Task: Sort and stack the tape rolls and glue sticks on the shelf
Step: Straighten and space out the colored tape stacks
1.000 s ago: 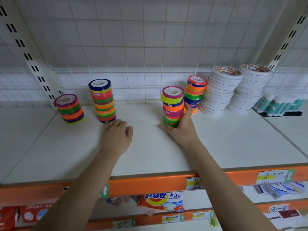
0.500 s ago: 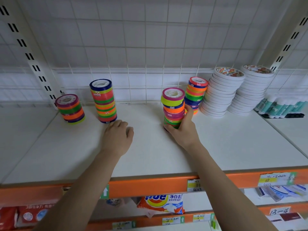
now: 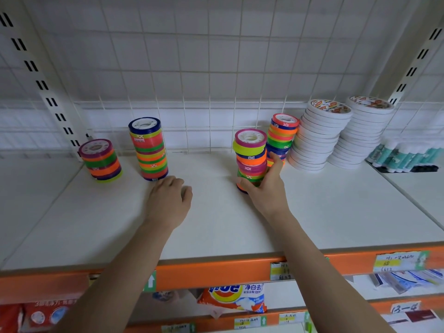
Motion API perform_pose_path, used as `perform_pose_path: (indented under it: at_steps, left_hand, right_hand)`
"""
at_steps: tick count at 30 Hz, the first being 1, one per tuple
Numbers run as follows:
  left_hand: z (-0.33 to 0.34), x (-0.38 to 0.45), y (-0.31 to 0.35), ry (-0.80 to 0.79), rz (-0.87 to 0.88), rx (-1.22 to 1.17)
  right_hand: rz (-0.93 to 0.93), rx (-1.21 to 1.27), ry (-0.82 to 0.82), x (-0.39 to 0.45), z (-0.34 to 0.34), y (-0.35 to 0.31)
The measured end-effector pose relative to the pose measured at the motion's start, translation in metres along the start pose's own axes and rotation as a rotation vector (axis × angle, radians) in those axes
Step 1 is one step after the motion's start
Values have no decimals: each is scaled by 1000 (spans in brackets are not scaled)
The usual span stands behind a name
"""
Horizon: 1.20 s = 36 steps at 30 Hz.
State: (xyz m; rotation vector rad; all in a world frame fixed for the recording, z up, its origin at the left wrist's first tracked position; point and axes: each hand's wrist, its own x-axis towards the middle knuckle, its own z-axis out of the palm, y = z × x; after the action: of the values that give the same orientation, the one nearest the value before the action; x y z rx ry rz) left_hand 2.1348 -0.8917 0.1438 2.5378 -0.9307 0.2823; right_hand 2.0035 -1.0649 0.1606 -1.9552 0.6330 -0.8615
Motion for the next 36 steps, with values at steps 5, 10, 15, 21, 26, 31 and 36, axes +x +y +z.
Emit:
perform_pose_path:
  at_steps: [5, 10, 15, 21, 26, 31, 36]
  left_hand:
    - [0, 0, 1, 2, -12, -4]
    - [-1, 0, 2, -3, -7, 4]
    - [0, 0, 1, 7, -11, -13]
    - [-1, 0, 1, 9, -4, -4]
    - [-2, -1, 1, 0, -1, 1]
    - [-2, -1, 2, 0, -3, -5]
    - [-3, -1, 2, 11, -8, -21]
  right_hand:
    - [-8, 6, -13, -1, 0, -2]
    - [-12, -54, 66, 4, 7, -2]
    - [3, 2, 32, 4, 3, -2]
    - [72, 43, -67, 6, -4, -5]
    - [124, -117, -5, 7, 1, 0]
    - [111, -117, -53, 9, -3, 2]
    - [119, -93, -102, 11, -5, 1]
